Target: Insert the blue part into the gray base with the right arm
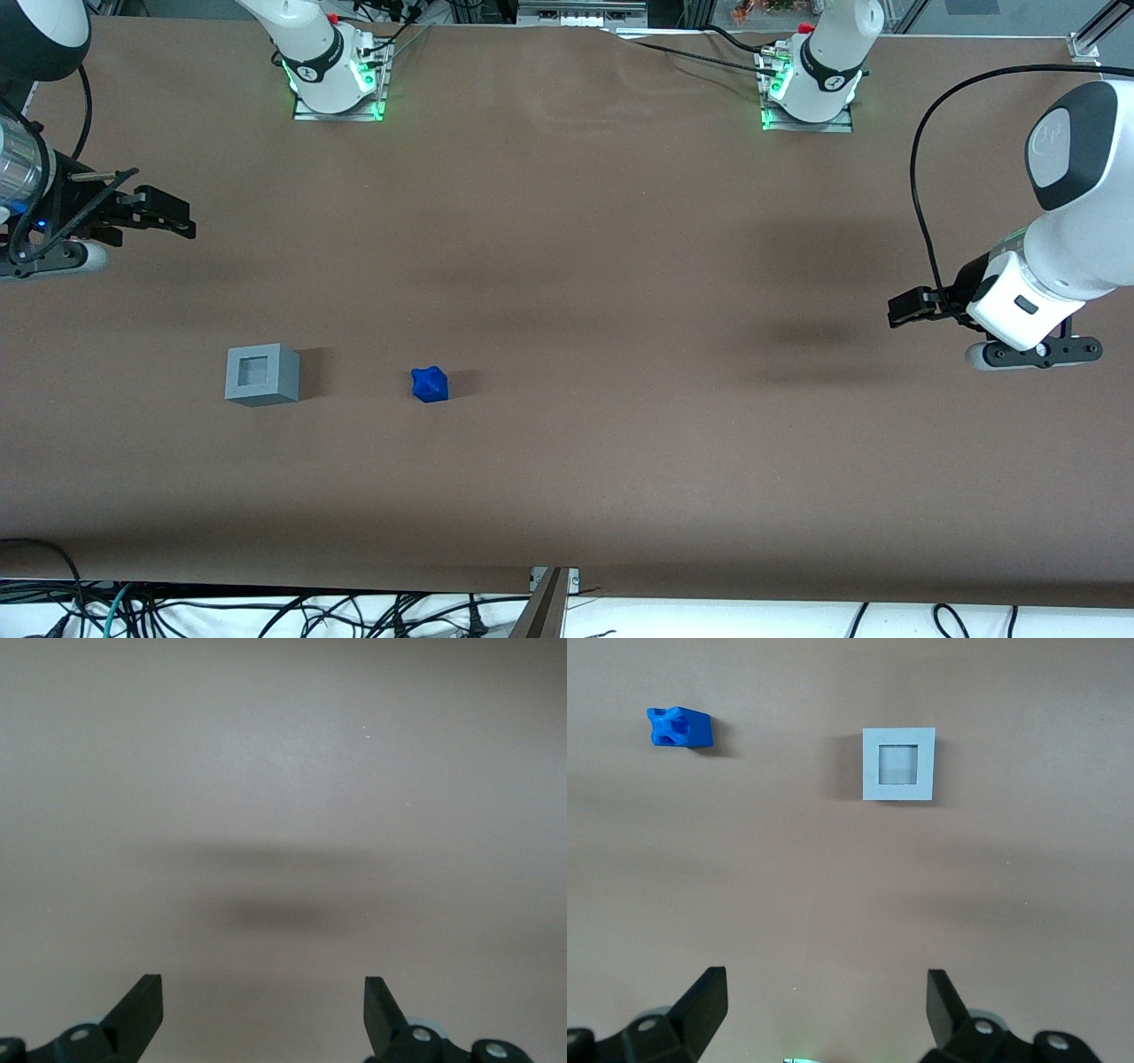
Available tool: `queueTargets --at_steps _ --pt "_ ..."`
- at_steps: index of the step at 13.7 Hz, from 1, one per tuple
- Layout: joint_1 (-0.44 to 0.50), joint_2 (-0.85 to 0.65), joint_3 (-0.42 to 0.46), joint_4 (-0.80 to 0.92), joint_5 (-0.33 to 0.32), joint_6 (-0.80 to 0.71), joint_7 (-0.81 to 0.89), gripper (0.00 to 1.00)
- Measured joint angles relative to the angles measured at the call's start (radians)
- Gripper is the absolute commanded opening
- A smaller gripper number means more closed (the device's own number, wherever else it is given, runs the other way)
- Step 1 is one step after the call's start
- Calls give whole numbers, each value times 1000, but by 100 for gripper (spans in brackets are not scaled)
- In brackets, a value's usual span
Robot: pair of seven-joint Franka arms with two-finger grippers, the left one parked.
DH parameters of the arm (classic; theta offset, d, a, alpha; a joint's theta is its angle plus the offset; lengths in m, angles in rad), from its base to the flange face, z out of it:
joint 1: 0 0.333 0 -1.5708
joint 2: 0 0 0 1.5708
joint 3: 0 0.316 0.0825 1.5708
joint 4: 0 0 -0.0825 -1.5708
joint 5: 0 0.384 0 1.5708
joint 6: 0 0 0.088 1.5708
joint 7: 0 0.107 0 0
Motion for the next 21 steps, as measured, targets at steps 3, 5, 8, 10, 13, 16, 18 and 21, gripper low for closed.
queueTargets --at_steps 3,5,8,10,13,16,18,21 --pt "0 0 0 0 0 0 0 99" --pt "-1 0 0 0 0 2 0 99" --pt "0 10 2 -13 1 44 1 99" --pt "10 37 10 -41 5 122 27 99" --pt "67 115 39 -116 27 326 146 99" --pt "192 231 54 -134 29 521 297 99" --pt "260 303 55 -132 29 630 367 99" --pt "309 388 55 -131 29 746 404 99"
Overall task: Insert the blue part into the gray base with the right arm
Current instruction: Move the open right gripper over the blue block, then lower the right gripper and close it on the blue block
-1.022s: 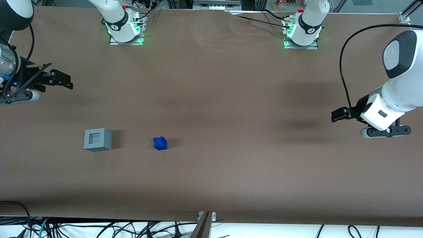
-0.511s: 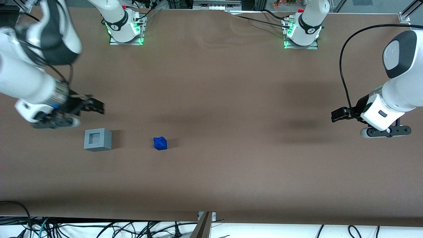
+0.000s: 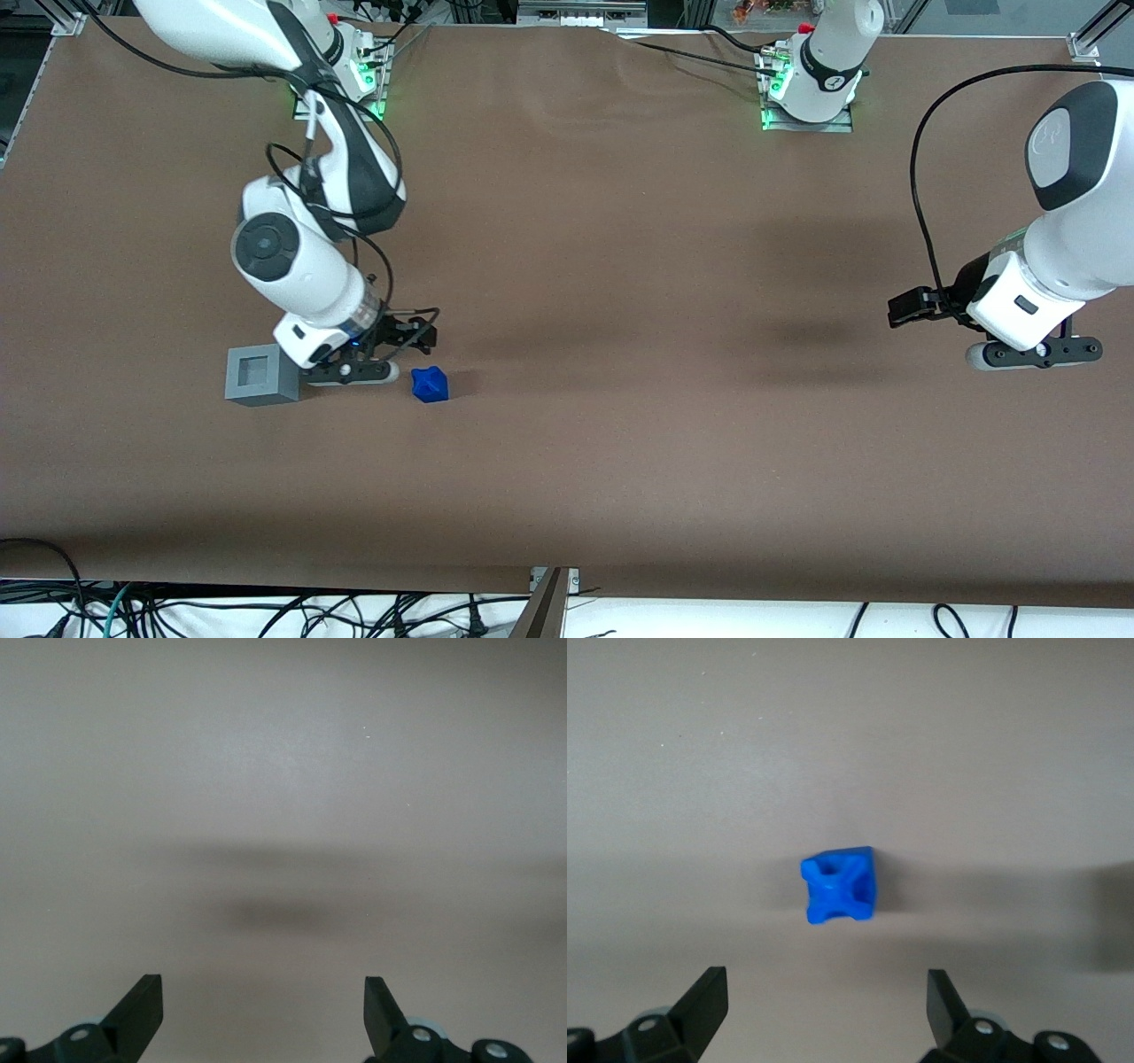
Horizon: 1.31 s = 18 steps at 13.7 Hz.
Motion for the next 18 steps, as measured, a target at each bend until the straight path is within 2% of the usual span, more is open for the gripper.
queueTargets --at_steps 3,7,9,10,13,14,15,18 --pt "13 75 0 1 0 102 4 99" --pt "13 124 -4 4 -21 152 3 98" --pt "13 150 -4 4 -37 173 3 90" --pt "13 164 -4 4 -40 180 3 82" --pt "13 197 -4 16 -45 196 1 47" --pt "13 200 -4 23 -47 197 -1 39" --pt "13 200 -5 33 -50 197 -3 34" --pt "12 200 -9 82 -51 152 -6 30"
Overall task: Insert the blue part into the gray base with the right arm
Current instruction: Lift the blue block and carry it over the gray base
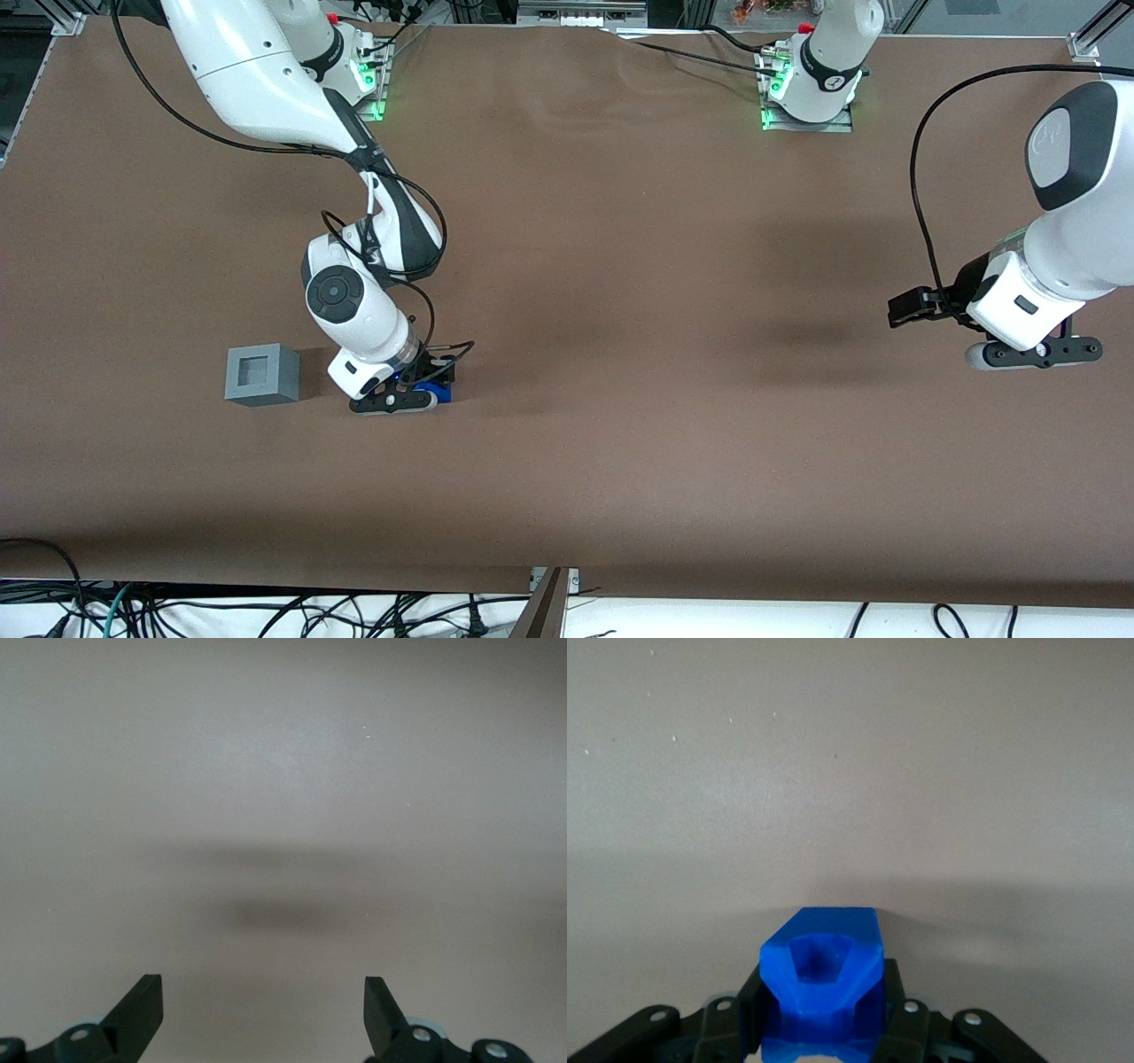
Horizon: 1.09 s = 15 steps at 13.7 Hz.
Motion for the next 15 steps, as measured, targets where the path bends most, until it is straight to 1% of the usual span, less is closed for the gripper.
queueTargets --at_steps 1,4,6,7,9,11,13,15 --pt "-2 -1 -3 29 0 -47 -4 25" --pt "-26 -13 -11 115 0 -183 -40 25" --pt "-69 -40 -19 149 0 -290 -131 25" --pt "-109 -58 -23 156 0 -336 -204 25" --pt "-219 -98 -26 159 4 -409 -362 25" --pt "-297 -126 -41 159 6 -472 -452 25" --pt "-311 -147 -84 143 7 -491 -486 25" --pt "-309 -182 -111 65 7 -443 -489 25"
